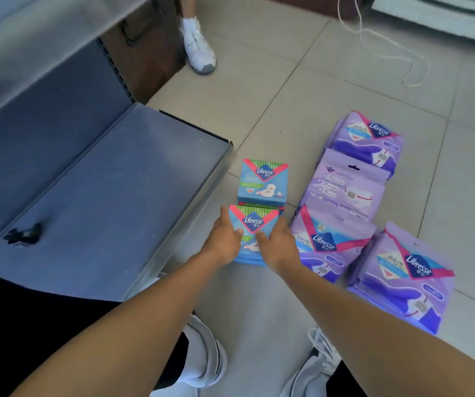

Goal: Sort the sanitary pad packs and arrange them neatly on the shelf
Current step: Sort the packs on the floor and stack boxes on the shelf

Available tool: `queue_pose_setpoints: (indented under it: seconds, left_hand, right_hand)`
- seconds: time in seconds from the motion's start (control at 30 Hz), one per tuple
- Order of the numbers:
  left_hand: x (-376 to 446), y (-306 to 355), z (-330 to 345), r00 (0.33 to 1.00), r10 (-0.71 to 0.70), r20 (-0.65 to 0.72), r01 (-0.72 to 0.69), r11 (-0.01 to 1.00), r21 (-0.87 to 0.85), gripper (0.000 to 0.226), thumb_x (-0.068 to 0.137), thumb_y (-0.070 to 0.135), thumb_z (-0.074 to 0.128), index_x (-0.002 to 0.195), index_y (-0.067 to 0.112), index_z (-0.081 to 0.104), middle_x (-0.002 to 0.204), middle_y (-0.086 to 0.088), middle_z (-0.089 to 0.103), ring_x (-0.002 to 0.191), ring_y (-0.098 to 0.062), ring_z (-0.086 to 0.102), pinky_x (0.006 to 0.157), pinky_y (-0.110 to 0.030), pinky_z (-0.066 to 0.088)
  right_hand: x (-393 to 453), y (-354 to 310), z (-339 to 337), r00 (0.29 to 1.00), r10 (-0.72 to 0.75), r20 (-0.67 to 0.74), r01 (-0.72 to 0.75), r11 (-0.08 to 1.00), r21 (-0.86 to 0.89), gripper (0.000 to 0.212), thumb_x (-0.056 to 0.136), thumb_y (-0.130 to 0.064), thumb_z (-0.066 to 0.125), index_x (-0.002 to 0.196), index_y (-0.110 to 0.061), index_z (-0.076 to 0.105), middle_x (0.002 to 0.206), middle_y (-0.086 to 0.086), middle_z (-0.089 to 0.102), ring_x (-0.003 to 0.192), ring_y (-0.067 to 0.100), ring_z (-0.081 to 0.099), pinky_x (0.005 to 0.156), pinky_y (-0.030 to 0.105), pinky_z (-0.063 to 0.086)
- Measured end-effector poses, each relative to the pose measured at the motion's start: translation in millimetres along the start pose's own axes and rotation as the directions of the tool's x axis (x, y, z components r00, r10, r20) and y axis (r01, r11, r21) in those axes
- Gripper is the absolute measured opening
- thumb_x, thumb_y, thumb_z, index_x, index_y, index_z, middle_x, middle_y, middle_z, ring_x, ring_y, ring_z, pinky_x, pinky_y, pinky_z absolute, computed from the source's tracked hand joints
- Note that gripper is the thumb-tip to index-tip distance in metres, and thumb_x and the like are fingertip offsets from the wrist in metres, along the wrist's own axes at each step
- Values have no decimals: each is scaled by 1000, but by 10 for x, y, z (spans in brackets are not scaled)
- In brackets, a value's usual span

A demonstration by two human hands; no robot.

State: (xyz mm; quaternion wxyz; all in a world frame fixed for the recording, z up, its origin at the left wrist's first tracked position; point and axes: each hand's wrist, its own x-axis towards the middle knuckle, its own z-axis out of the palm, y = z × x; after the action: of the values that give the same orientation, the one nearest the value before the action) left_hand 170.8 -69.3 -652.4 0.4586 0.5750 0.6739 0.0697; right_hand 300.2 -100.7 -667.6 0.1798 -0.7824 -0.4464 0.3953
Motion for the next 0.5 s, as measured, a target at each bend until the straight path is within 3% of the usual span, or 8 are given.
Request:
queue_pose_setpoints:
  seconds: [0.07, 0.13, 0.2, 0.3, 0.5]
  left_hand:
    - [-146, 74, -109, 999, 26, 19, -31, 955, 296, 71, 97, 27, 52, 152, 14, 10, 153, -14, 27, 133, -32, 38, 107, -44, 38]
    - [-313, 148, -243, 992, 110, 63, -125, 776, 618, 79, 96, 36, 52, 155, 16, 3, 159, -13, 12, 140, -35, 24, 111, -45, 31]
    - [-516, 258, -424, 971, 207, 121, -221, 573, 789, 79, 95, 41, 51, 156, 19, 7, 161, -15, 4, 146, -37, 13, 116, -46, 23]
    - [-801, 445, -710, 965, 222, 137, -225, 445, 867, 81, 92, 44, 54, 156, 23, 9, 162, -16, -1, 149, -38, 5, 119, -48, 16]
    - [-1390, 720, -1138, 952, 303, 37, -175, 441, 880, 74, 92, 45, 52, 154, 24, 17, 161, -18, 5, 146, -38, 13, 117, -47, 20]
  right_hand:
    - [-126, -70, -140, 996, -92, 16, 93, 974, -204, 65, 94, -28, 54, 147, -7, 24, 142, 17, 40, 125, 38, 43, 100, 46, 43]
    - [-252, -134, -307, 977, -209, 48, 208, 873, -442, 70, 96, -32, 49, 153, -10, 15, 151, 17, 27, 134, 36, 34, 107, 44, 38]
    - [-409, -222, -516, 935, -335, 117, 329, 695, -639, 67, 98, -36, 44, 154, -19, 14, 159, 16, 15, 142, 36, 22, 113, 44, 30]
    - [-628, -392, -822, 902, -387, 190, 391, 551, -737, 62, 97, -39, 44, 153, -25, 21, 162, 11, 8, 145, 33, 16, 112, 44, 27]
    - [-1109, -800, -1216, 900, -415, 137, 365, 542, -757, 60, 98, -41, 42, 152, -21, 24, 161, 10, 12, 146, 33, 15, 112, 46, 27]
